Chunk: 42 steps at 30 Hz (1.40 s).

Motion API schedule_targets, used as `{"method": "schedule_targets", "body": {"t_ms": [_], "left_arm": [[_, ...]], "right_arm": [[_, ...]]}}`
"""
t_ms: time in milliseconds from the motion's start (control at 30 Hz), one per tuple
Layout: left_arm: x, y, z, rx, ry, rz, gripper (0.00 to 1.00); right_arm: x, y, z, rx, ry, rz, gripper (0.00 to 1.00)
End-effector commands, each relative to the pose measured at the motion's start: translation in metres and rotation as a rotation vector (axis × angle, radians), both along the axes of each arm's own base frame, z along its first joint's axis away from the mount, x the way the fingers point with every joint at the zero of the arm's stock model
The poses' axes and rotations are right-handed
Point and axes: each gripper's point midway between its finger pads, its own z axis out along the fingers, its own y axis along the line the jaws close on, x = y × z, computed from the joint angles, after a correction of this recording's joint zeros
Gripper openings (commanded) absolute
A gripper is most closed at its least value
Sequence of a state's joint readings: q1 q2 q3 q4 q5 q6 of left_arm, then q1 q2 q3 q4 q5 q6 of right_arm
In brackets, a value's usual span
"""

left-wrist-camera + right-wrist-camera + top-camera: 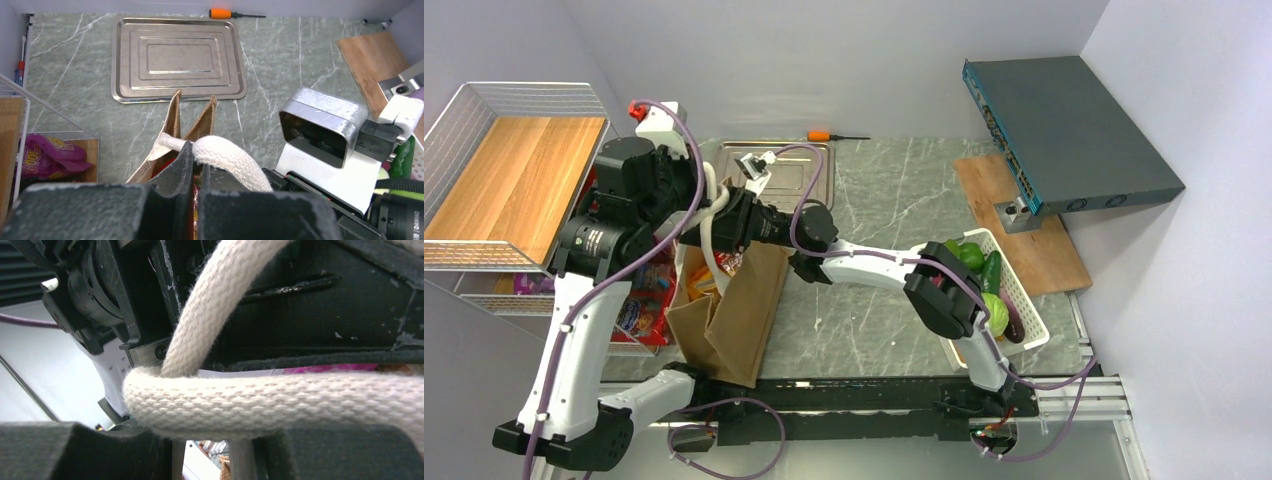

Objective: Place the food into the grocery bag and tie it
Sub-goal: Tie the grocery bag at the center of the board.

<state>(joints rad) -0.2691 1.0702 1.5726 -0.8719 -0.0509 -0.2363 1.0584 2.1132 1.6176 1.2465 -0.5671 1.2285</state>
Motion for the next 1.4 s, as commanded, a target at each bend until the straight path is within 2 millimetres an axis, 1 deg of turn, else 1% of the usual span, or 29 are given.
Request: {"method": "schedule_targets", "body": {"t_ms": [0, 67, 167, 200, 267, 333, 400, 500, 533, 600, 700, 767, 933, 1000, 1067, 1167, 1267, 1300, 1367], "left_arm": [[0.008, -0.010, -0.011, -0.055, 0.028, 0.004, 0.00], [0.009, -0.011, -0.011, -0.070, 0.026, 0.014, 0.00], [0.011, -0.013, -0.010, -0.088, 0.017, 0.015, 0.00], [0.012, -0.013, -0.010, -0.091, 0.017, 0.014, 0.00], [0.012, -0.014, -0.009, -0.092, 0.015, 0.011, 0.00], [0.012, -0.013, -0.008, -0.088, 0.009, 0.011, 0.00], [0.011, -0.012, -0.006, -0.081, 0.001, 0.011, 0.00], [0.008, -0.008, -0.003, -0.062, -0.010, 0.013, 0.00], [0.006, -0.007, -0.003, -0.059, -0.014, 0.014, 0.00], [0.004, -0.005, -0.001, -0.050, -0.026, 0.014, 0.00], [-0.001, -0.001, -0.002, -0.042, -0.031, 0.026, 0.00], [-0.004, 0.001, -0.004, -0.039, -0.032, 0.033, 0.00], [-0.009, 0.003, -0.003, -0.052, -0.050, 0.040, 0.00], [-0.012, 0.004, 0.000, -0.051, -0.056, 0.040, 0.00], [-0.015, 0.006, 0.003, -0.044, -0.065, 0.040, 0.00], [-0.021, 0.011, 0.004, -0.030, -0.074, 0.047, 0.00], [-0.027, 0.016, 0.000, -0.014, -0.074, 0.063, 0.00], [-0.030, 0.020, -0.002, -0.003, -0.071, 0.074, 0.00], [-0.032, 0.026, -0.006, 0.020, -0.066, 0.099, 0.00]], "right_arm": [[-0.040, -0.071, 0.133, 0.475, 0.031, 0.038, 0.35], [-0.034, -0.070, 0.134, 0.483, 0.081, 0.033, 0.25], [-0.028, -0.066, 0.128, 0.452, 0.106, -0.005, 0.03], [-0.024, -0.065, 0.124, 0.432, 0.122, -0.026, 0.00], [-0.017, -0.066, 0.118, 0.410, 0.148, -0.070, 0.00], [-0.007, -0.062, 0.109, 0.348, 0.174, -0.114, 0.00], [0.013, -0.064, 0.094, 0.272, 0.219, -0.185, 0.00], [0.038, -0.062, 0.059, 0.090, 0.269, -0.297, 0.00], [0.042, -0.066, 0.054, 0.032, 0.260, -0.337, 0.00], [0.054, -0.068, 0.029, -0.116, 0.236, -0.451, 0.00], [0.064, -0.076, 0.013, -0.276, 0.156, -0.580, 0.00], [0.073, -0.078, -0.003, -0.408, 0.141, -0.646, 0.00], [0.086, -0.084, -0.027, -0.653, 0.043, -0.745, 0.00], [0.094, -0.090, -0.040, -0.755, 0.028, -0.795, 0.00], [0.102, -0.101, -0.049, -0.837, 0.003, -0.854, 0.00], [0.114, -0.118, -0.055, -0.925, -0.047, -0.943, 0.00], [0.124, -0.133, -0.061, -1.022, -0.106, -1.012, 0.00], [0.127, -0.139, -0.059, -1.049, -0.123, -1.034, 0.00], [0.132, -0.152, -0.064, -1.135, -0.143, -1.081, 0.00]]}}
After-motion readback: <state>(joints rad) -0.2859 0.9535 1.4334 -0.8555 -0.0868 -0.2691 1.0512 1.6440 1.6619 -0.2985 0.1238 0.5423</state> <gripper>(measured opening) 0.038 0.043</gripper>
